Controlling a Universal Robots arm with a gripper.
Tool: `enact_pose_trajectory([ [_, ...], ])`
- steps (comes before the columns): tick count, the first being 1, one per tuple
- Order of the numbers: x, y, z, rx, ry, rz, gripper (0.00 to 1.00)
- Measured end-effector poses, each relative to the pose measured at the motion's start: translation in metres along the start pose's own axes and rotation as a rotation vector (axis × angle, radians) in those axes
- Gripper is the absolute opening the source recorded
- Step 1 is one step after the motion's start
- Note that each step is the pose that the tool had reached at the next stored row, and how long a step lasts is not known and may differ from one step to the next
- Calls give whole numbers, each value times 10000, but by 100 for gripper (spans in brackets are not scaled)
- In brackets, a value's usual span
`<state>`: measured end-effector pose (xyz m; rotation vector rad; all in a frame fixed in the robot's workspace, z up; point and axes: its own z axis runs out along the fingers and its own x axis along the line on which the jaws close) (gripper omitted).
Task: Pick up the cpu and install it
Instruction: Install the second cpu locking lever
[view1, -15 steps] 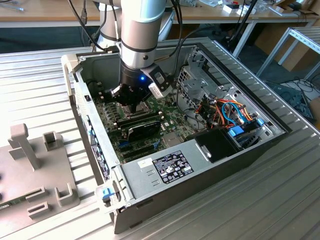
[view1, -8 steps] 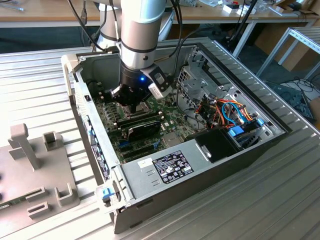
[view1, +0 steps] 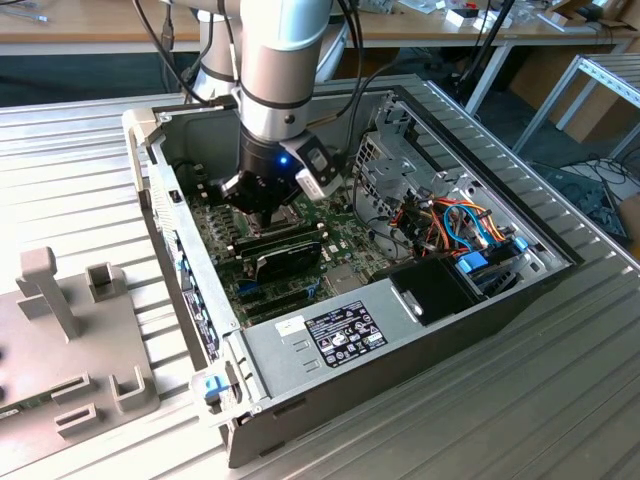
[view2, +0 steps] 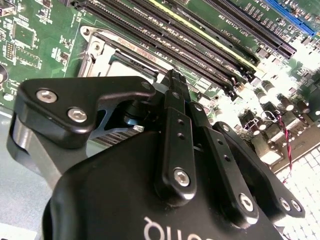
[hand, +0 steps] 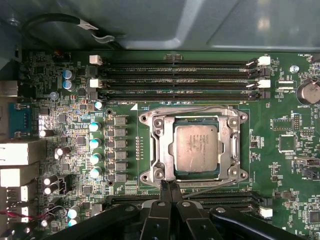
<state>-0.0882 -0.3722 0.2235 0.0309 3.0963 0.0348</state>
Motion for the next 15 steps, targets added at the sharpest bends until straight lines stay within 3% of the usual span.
enact_pose_trajectory([
  [15,1,0,8,0,0,-1,11],
])
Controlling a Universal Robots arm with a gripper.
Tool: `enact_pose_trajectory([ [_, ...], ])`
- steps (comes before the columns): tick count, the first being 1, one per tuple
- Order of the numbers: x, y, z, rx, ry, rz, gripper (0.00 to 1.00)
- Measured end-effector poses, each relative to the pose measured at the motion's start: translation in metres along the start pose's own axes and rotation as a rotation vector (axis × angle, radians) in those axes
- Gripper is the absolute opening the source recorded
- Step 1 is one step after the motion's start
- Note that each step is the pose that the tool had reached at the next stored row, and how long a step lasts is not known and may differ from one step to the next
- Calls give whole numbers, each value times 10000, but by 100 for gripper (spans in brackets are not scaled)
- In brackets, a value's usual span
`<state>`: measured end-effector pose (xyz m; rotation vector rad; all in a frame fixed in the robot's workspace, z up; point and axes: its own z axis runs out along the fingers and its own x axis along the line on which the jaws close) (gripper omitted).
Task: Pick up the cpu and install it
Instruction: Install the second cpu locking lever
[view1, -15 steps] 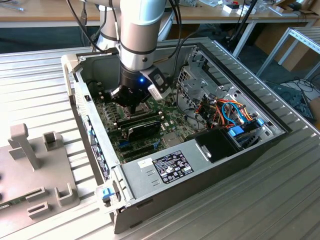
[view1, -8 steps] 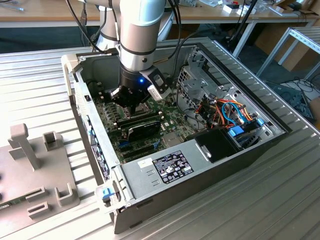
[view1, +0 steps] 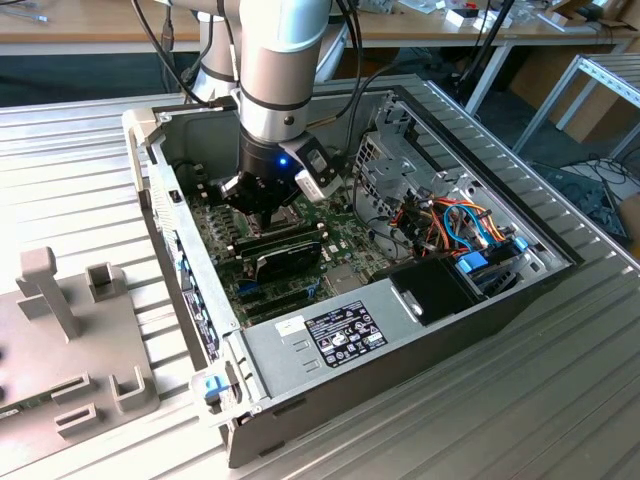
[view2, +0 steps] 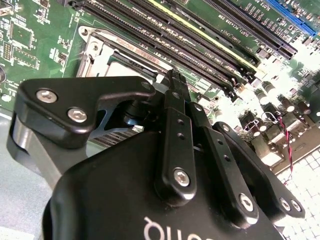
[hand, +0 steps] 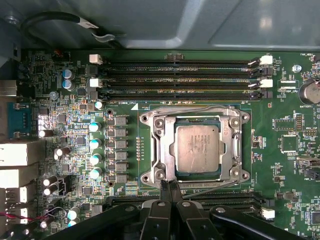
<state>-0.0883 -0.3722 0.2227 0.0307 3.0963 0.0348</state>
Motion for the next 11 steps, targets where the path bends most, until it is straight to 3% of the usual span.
enact_pose_trajectory([
  [11,0,0,2,0,0,0,11],
])
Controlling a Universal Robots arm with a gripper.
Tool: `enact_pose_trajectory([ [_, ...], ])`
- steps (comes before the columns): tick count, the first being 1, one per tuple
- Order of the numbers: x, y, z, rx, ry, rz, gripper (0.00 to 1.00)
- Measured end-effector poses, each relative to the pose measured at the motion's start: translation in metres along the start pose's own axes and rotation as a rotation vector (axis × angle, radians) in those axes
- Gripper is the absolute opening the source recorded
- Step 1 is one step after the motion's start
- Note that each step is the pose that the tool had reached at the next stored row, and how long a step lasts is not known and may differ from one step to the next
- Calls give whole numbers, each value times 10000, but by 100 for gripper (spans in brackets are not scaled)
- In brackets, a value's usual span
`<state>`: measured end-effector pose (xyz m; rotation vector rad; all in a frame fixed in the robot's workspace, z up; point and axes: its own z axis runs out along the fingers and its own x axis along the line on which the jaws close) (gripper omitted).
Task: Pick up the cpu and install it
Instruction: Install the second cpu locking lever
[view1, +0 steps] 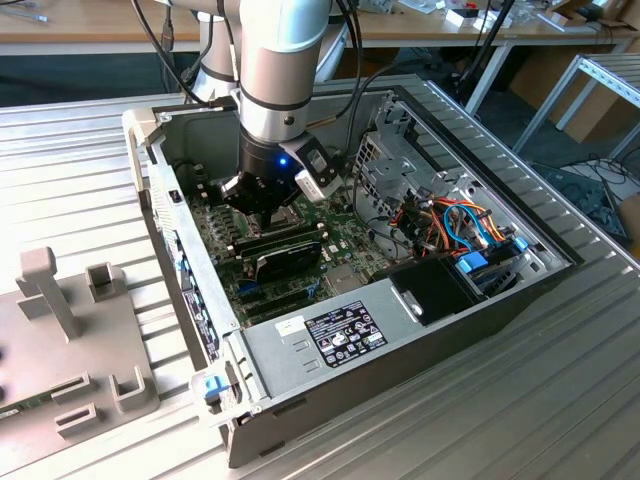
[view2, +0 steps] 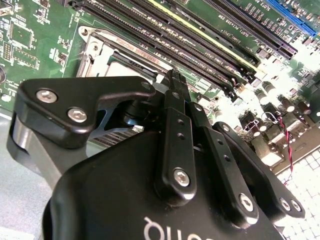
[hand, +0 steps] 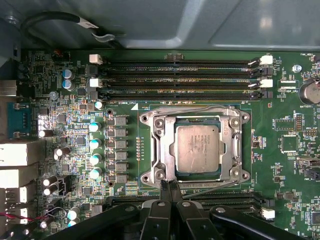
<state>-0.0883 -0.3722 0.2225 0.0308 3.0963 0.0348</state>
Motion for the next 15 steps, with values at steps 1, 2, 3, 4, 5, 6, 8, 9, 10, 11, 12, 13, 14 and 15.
enact_pose_trajectory([
  [1,0,0,0,0,0,0,11],
  [2,5,1,2,-2,-3,2,11],
  [3,10,1,3,-2,-2,0,11],
  [4,10,0,2,-1,-1,-1,11],
  [5,11,0,1,0,0,-2,11],
  [6,13,0,1,0,0,0,11],
  [8,16,0,3,-1,-1,1,11],
  [9,24,0,6,-1,-2,1,11],
  [10,27,0,6,1,1,0,11],
  [11,27,-1,5,4,1,-1,11],
  [12,27,-1,5,6,1,-2,11],
  [13,28,-1,5,8,1,-1,11],
  [14,28,-1,5,10,1,0,11],
  [15,28,-1,6,10,15,0,11],
])
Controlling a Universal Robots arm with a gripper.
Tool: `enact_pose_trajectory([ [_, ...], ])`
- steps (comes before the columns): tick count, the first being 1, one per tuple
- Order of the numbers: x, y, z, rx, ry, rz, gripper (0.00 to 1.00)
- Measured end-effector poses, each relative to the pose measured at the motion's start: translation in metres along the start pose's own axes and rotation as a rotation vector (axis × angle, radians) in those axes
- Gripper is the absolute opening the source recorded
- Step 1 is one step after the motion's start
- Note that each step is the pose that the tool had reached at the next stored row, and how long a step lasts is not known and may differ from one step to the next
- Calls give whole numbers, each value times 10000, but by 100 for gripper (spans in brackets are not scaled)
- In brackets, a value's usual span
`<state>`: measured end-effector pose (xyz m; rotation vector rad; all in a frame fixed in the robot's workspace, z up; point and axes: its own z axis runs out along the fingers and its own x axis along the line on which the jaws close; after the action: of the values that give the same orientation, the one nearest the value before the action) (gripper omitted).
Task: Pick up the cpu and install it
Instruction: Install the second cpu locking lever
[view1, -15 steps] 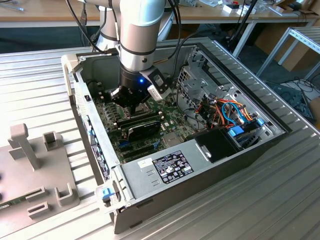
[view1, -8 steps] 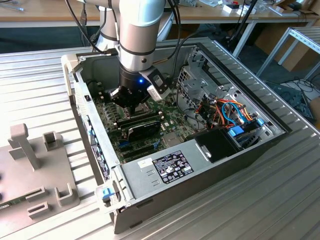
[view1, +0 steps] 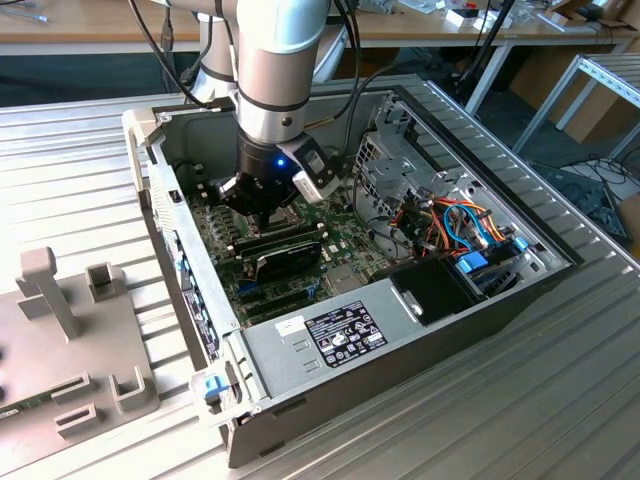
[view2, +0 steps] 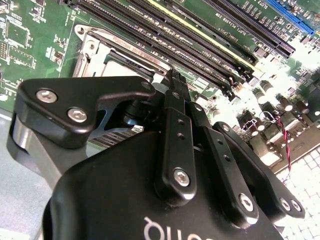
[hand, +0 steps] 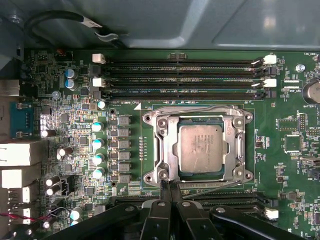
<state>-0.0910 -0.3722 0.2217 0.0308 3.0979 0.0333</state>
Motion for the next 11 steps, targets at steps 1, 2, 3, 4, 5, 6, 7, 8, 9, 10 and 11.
enact_pose_trajectory([
  [1,0,1,2,-2,52,2,11],
  [2,0,0,3,0,124,3,11],
  [3,0,0,3,4,192,5,11],
  [4,1,0,2,6,227,6,11],
  [5,1,0,2,7,233,6,11],
  [6,0,0,3,5,236,5,11],
  [7,0,0,3,4,239,6,11],
  [8,0,0,3,5,245,5,11],
  [9,0,0,3,6,250,5,11],
  [10,1,0,5,4,250,4,11],
  [11,3,0,7,3,249,4,11],
])
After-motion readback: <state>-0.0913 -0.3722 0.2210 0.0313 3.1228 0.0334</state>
